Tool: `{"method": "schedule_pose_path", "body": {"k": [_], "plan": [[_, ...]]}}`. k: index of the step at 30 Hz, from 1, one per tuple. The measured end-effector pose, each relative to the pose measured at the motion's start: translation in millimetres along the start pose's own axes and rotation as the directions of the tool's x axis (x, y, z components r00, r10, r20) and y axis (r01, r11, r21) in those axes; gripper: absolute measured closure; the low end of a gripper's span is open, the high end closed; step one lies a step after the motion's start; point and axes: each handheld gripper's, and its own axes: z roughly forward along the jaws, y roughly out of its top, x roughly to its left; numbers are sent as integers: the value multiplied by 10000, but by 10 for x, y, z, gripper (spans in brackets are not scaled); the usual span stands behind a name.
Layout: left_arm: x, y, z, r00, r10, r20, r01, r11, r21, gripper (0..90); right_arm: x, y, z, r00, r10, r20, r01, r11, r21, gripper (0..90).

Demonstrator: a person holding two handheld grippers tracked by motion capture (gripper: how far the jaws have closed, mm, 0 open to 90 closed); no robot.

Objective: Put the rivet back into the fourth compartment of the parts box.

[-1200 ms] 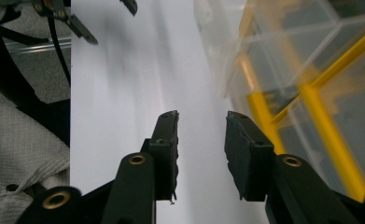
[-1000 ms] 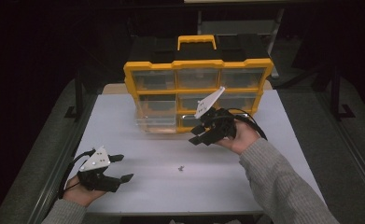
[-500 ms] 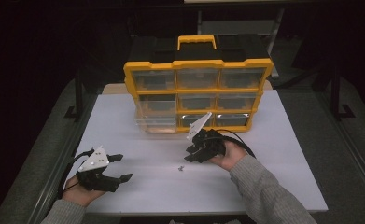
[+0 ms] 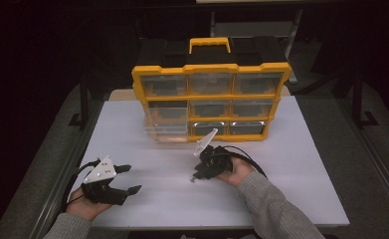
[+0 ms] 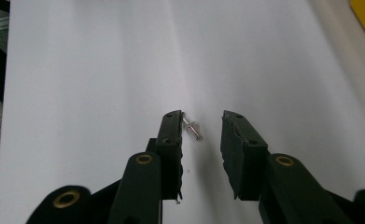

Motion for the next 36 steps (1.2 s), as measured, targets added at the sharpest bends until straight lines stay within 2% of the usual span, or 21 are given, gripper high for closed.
{"method": "schedule_pose_path", "body": {"k": [1,3,9,21,26,27,29,36], "plan": [[6,0,-3,10000,65,1,-65,10000,55,265,-4,2,18,10000,-64,-30,64,10000,7,682],[-4,-1,5,10000,-82,12,82,9999,-82,265,-4,5,54,9999,-88,-92,88,10000,6,690],[11,2,-1,10000,90,0,-90,9999,54,264,12,15,134,9998,-81,-203,82,9999,69,711],[8,-1,-16,10000,-23,-15,23,10000,-13,264,-19,17,234,9998,-70,-161,72,9998,179,756],[9,1,-19,10000,4,-32,-4,10000,-47,264,-17,30,242,9999,-155,-17,156,9997,198,784],[1,1,-13,9999,-108,-28,107,9998,-156,264,-13,31,245,9998,-210,40,209,9996,194,789],[8,4,-17,10000,4,-16,-5,10000,-66,264,-12,32,242,9996,-252,135,248,9994,233,805],[3,6,-6,10000,-57,31,57,9999,-119,263,-39,30,244,9999,-140,-58,142,9997,211,809]]}}
